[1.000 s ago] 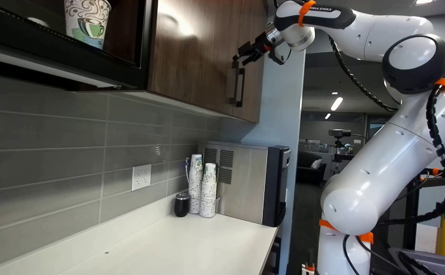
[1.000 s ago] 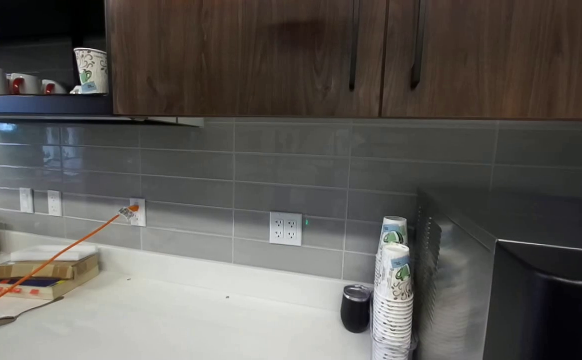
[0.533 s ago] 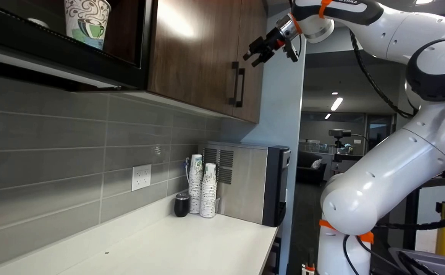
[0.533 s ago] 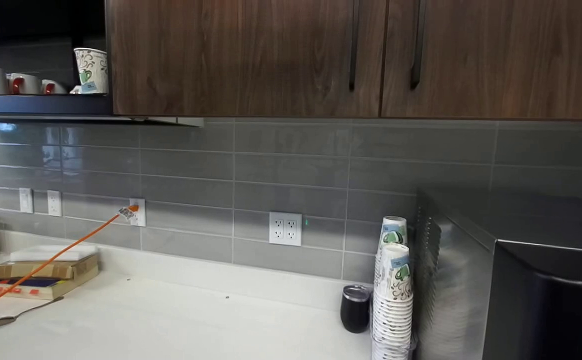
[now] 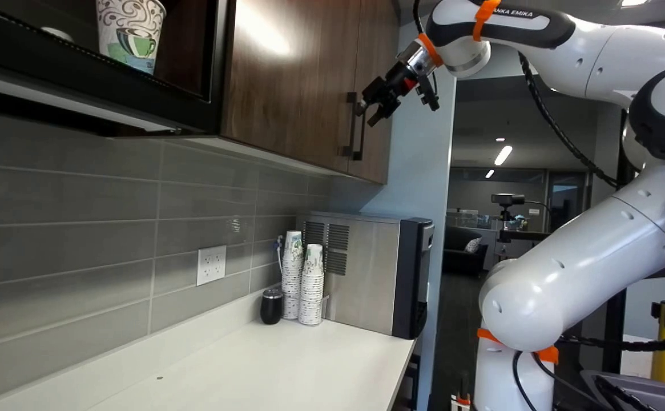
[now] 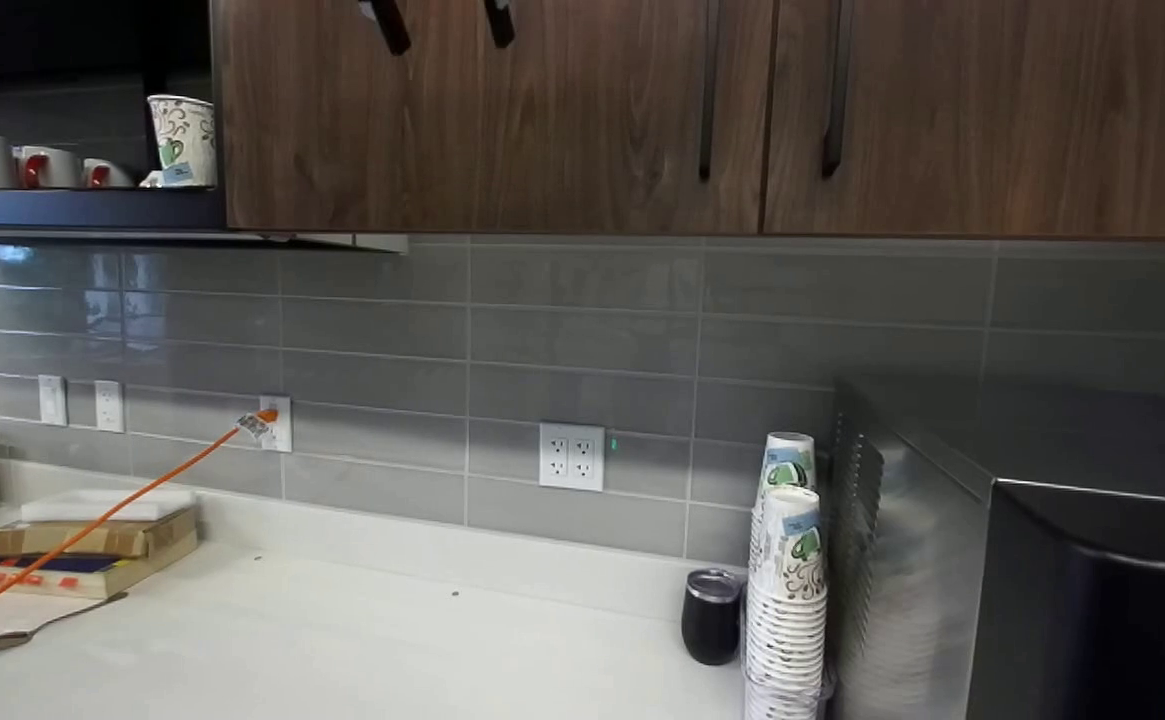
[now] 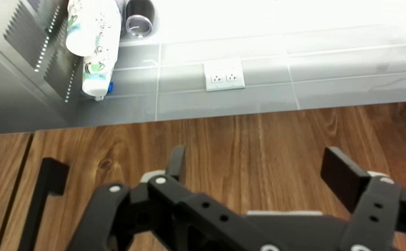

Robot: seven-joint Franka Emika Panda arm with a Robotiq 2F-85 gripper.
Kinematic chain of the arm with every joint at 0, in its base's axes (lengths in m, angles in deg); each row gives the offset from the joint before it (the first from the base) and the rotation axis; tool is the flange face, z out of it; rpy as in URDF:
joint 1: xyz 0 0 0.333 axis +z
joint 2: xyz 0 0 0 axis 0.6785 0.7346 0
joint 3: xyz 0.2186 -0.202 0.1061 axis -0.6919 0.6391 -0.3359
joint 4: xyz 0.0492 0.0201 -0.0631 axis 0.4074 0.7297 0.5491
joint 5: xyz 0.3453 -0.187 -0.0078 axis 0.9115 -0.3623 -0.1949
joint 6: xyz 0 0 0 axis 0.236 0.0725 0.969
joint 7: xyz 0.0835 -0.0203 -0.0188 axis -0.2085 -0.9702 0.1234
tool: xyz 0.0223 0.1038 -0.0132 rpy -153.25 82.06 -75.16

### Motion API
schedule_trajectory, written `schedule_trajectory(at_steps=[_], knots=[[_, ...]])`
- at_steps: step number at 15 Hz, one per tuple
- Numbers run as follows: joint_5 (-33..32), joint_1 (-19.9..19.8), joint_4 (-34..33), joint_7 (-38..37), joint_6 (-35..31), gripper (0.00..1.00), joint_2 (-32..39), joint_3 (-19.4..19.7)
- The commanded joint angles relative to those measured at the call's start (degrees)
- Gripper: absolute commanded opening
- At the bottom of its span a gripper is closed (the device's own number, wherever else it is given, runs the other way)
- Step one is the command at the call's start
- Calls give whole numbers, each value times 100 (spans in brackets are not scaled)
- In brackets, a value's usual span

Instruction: Open and close the left cabinet door

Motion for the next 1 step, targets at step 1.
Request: schedule_trajectory(at_steps=[1], knots=[[-123,10,590,-363,-191,100,-281,-282]])
